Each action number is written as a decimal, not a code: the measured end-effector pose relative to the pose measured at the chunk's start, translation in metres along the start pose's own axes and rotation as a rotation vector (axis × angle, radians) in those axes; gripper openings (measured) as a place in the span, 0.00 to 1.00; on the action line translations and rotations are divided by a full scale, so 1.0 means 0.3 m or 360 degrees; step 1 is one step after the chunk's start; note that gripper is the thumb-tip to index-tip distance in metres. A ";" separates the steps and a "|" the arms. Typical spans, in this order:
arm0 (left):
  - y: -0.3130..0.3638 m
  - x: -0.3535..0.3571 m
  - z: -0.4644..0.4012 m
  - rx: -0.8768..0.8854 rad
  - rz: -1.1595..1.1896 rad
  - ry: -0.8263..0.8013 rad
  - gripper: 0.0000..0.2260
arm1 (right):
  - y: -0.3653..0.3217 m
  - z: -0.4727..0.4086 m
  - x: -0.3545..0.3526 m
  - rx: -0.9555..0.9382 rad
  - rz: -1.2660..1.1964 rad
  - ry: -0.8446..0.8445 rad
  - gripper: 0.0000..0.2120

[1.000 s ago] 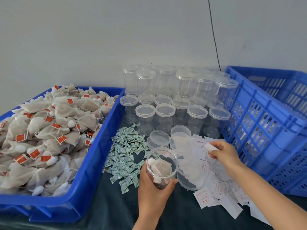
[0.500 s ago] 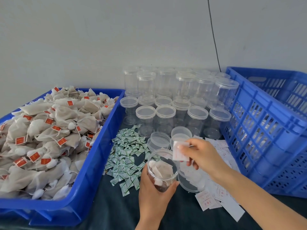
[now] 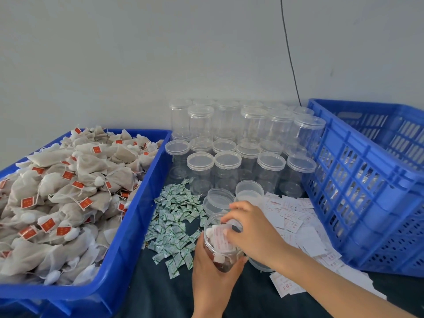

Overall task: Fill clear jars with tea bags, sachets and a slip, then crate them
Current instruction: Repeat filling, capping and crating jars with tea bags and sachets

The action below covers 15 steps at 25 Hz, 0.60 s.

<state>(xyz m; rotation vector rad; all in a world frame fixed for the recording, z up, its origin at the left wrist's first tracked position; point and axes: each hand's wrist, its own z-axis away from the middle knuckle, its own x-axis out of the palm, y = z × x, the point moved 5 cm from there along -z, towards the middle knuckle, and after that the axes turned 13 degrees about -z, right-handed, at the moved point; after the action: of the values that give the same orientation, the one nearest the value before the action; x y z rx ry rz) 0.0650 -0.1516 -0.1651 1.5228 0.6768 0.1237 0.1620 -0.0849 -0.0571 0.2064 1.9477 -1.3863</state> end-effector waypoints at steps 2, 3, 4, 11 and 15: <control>0.002 -0.001 0.000 -0.0007 0.0024 0.0018 0.49 | 0.002 0.001 -0.009 -0.0038 -0.0032 0.0051 0.07; 0.005 -0.003 0.001 0.0001 0.0016 0.0028 0.49 | 0.002 0.001 -0.009 -0.0038 -0.0014 0.0058 0.06; 0.008 -0.005 0.002 0.0012 0.0003 0.0034 0.50 | 0.005 -0.001 -0.005 -0.0011 0.0015 0.0043 0.05; 0.019 -0.009 -0.001 0.0053 -0.0083 0.0032 0.49 | -0.006 -0.022 0.015 0.0131 0.0185 -0.0169 0.10; 0.027 -0.004 -0.029 0.0202 -0.0341 0.0067 0.44 | 0.015 0.028 -0.040 0.0012 0.0034 0.0074 0.10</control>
<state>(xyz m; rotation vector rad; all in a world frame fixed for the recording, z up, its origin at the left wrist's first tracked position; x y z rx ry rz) 0.0626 -0.1438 -0.1564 1.5615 0.8906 -0.0505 0.1769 -0.0871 -0.0540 0.2648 1.9730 -1.3863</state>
